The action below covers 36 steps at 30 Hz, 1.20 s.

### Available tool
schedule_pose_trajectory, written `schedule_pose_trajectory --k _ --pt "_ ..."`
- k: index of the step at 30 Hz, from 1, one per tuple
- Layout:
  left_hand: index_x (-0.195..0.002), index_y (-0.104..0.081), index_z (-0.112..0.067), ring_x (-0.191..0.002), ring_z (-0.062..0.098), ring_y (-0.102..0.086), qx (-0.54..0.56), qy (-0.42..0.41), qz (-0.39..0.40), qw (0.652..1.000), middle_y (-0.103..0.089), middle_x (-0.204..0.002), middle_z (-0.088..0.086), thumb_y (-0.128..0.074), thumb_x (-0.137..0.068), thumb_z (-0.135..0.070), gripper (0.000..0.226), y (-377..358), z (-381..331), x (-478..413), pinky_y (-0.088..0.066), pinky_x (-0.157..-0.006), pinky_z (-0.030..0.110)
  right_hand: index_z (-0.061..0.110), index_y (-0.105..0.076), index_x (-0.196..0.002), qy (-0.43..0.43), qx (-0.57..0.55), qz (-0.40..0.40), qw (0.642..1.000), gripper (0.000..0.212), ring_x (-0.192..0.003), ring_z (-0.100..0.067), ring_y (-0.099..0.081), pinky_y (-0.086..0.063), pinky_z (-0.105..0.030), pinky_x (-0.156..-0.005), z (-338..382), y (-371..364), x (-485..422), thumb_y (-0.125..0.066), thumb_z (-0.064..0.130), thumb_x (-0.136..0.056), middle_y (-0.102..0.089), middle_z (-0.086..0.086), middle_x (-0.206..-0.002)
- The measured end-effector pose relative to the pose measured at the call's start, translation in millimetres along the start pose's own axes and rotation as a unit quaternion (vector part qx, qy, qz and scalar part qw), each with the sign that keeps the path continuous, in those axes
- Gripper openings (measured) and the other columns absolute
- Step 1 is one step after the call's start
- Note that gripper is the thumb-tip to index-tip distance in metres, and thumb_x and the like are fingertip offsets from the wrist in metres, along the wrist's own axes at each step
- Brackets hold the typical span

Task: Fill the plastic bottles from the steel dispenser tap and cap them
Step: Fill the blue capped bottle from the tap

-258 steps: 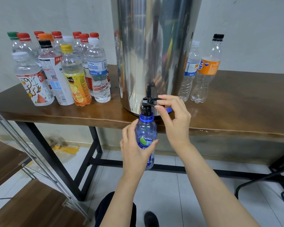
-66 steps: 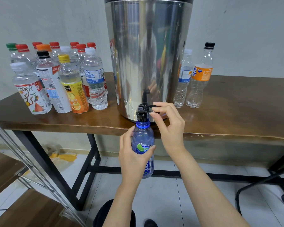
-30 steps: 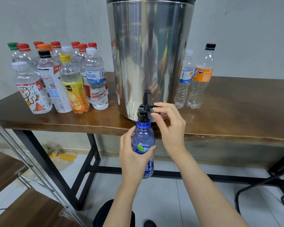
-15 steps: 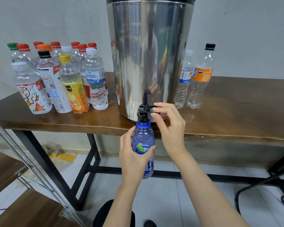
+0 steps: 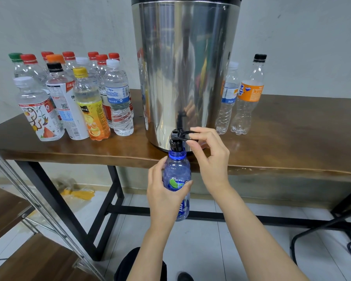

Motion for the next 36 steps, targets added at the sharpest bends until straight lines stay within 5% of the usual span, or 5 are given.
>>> schedule_pose_trajectory --k 28,36 --pt "-0.132 -0.051 -0.023 -0.114 -0.004 -0.052 0.007 -0.004 -0.001 1.000 -0.054 -0.124 -0.009 -0.091 -0.065 -0.012 0.079 0.3 -1.6 -0.3 -0.043 -0.087 0.004 0.005 -0.070 -0.100 -0.001 0.003 0.000 1.000 0.022 -0.091 0.004 -0.058 -0.046 -0.013 -0.080 1.6 0.6 1.7 -0.062 0.023 -0.092 -0.063 0.003 -0.113" --pt "-0.131 -0.051 -0.026 -0.114 -0.007 -0.051 0.003 -0.008 -0.002 1.000 -0.053 -0.122 -0.012 -0.091 -0.064 -0.013 0.079 0.9 -1.7 0.4 -0.042 -0.087 0.003 0.007 -0.071 -0.102 0.002 0.012 0.014 1.000 0.019 -0.085 -0.005 -0.060 -0.047 -0.015 -0.080 3.2 3.1 2.7 -0.063 0.021 -0.091 -0.062 0.005 -0.115"
Point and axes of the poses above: each hand's wrist, its own x-axis away from the middle knuckle, its own y-axis out of the back of the hand, z = x × y, the point moved 3 cm from there along -x, towards the middle knuckle
